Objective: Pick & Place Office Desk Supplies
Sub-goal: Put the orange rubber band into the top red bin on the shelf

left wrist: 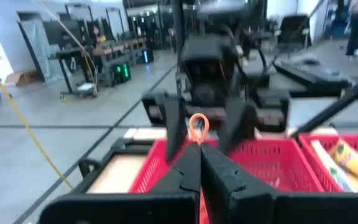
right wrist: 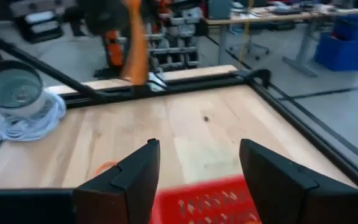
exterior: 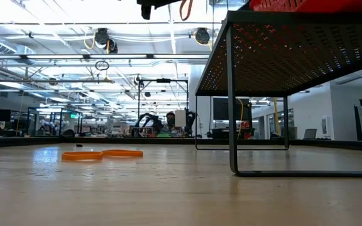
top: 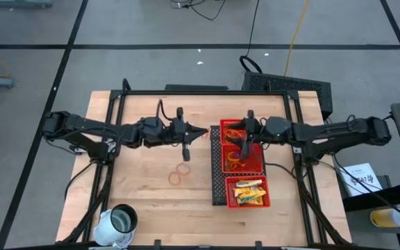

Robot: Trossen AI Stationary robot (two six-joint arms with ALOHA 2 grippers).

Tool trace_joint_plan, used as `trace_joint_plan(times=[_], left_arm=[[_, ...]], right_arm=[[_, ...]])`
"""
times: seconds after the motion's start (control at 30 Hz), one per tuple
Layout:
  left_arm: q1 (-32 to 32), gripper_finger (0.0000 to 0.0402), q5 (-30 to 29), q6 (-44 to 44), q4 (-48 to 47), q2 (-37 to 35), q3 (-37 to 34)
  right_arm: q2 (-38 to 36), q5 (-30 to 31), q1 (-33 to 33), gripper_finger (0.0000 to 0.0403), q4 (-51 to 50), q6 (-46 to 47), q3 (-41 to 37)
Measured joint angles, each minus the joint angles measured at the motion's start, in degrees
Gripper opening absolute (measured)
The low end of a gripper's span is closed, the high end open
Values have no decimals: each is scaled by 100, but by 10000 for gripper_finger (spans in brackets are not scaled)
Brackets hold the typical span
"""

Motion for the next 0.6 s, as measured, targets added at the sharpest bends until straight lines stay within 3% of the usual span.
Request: trace_joint_plan(times=[0.2,0.43,0.6], left_arm=[[144,3,431,-89,273,0,0],[140,5,461,-139,447,299,0],[140,3,461,-191,481,497,0]], right_arm=[[697,-643,4,210,1360,-161,0],[1447,-1032,2,210,3055,-158,1],[1799,-1167,0,210,3456,-157,44]])
